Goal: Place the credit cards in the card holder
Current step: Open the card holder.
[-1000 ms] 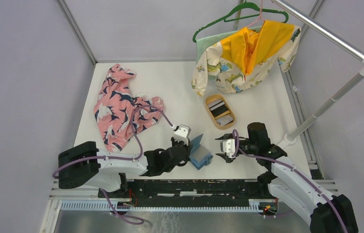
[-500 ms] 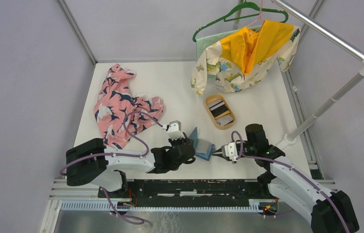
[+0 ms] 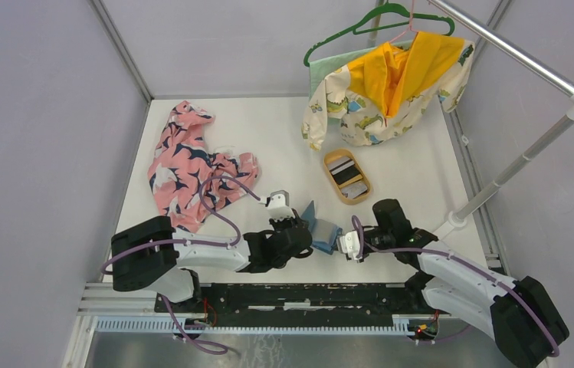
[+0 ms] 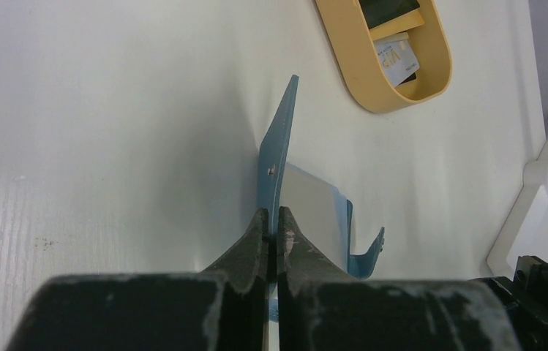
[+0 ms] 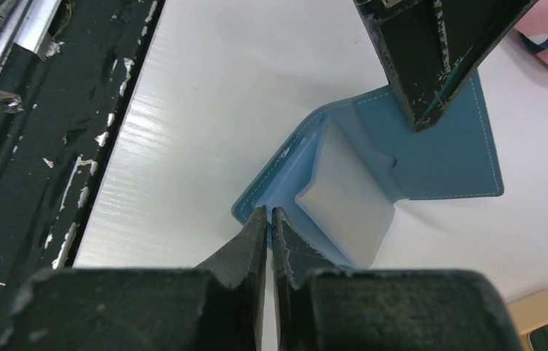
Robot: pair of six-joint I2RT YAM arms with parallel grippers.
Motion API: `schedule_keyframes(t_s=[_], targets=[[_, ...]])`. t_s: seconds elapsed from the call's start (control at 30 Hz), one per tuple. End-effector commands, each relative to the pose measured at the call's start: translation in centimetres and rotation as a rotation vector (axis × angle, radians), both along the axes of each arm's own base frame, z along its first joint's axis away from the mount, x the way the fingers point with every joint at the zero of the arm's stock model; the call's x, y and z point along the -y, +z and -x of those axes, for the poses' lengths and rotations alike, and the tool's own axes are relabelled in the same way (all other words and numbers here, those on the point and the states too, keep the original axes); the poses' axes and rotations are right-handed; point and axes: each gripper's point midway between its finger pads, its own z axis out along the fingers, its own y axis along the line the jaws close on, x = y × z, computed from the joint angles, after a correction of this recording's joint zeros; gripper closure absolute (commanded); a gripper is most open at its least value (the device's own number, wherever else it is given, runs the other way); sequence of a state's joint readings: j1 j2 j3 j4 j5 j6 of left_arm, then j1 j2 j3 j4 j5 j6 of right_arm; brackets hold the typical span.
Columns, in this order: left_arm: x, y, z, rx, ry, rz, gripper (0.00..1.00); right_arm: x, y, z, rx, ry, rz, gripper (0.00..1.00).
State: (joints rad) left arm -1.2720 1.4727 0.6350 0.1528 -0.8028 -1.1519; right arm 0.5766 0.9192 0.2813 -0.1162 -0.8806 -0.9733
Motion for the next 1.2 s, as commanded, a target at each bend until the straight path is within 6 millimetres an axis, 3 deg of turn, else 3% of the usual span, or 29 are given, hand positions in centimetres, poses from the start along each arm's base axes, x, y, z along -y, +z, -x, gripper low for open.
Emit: schedule_keyframes(t_s=[0.0,0.2,0.6,0.83,1.17], targets=[[1.6,1.9,-0.5,0.022,0.017,0.083,0.98,-0.3,0.4,-1.3,0.055,-0.033,0.003,0.90],[1.8,1.7,-0.4,0.015,0.007,0.082,0.98,-0.5,0.3,-0.5,0.051,0.013,0.002,0.89],[2.6,1.4,-0.1,0.006,-0.027,0.077,0.98,-0.4,-0.2,-2.0,0.082,-0.065,0.032,0.89],[3.2,1.3,0.2,0.004,-0.058,0.075,0.98,-0.1,-0.1,-3.8,0.116,-0.161,0.032,0.80],[4.5,1.4,1.3,0.014,-0.159,0.116,0.97,0.1,-1.1,-4.5,0.117,-0.218,0.059,0.70]])
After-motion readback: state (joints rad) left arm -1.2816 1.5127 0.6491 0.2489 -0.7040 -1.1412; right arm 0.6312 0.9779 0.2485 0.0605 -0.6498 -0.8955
